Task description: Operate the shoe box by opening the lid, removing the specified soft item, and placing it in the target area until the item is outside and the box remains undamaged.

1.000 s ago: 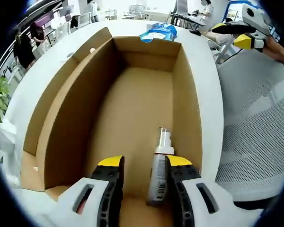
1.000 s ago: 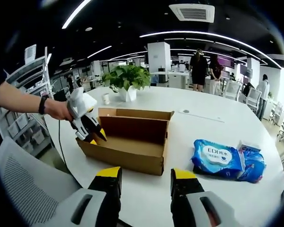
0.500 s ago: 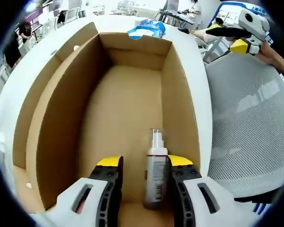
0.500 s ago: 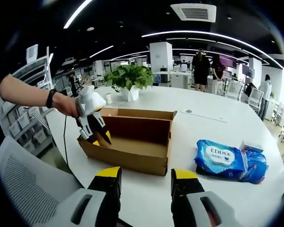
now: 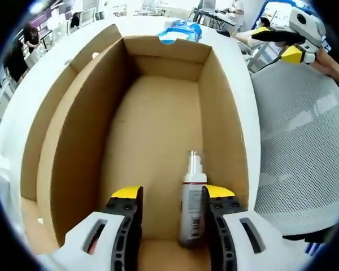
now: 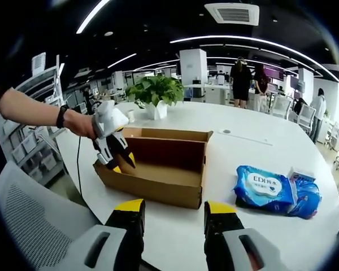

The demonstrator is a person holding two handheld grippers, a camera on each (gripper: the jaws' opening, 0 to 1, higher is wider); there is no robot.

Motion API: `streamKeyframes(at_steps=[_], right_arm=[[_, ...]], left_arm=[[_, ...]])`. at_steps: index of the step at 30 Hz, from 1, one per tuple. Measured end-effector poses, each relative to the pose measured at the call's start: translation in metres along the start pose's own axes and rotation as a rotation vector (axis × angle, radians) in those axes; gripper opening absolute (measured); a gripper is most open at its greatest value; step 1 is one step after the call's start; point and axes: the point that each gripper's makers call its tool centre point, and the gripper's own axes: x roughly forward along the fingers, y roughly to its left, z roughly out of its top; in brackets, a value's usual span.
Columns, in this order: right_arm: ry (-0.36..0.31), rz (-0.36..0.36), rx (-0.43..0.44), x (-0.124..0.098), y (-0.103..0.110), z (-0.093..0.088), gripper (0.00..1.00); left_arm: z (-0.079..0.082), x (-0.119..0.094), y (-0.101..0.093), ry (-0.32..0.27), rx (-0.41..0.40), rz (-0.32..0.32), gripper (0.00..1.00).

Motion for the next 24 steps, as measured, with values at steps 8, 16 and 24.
streamKeyframes(at_steps=[8,16,24], right_arm=[[-0.005,0.000,0.005,0.000,0.000,0.000,0.39],[-0.007,-0.003,0.005,-0.002,0.000,0.000,0.39],[0.000,0.002,-0.006,-0.001,0.003,-0.001,0.40]], left_arm=[[0.000,0.003,-0.011,-0.002,0.016,-0.044,0.40],[-0.004,0.011,-0.004,0.020,0.040,-0.041,0.39],[-0.008,0.019,-0.005,0.050,0.044,-0.031,0.38]])
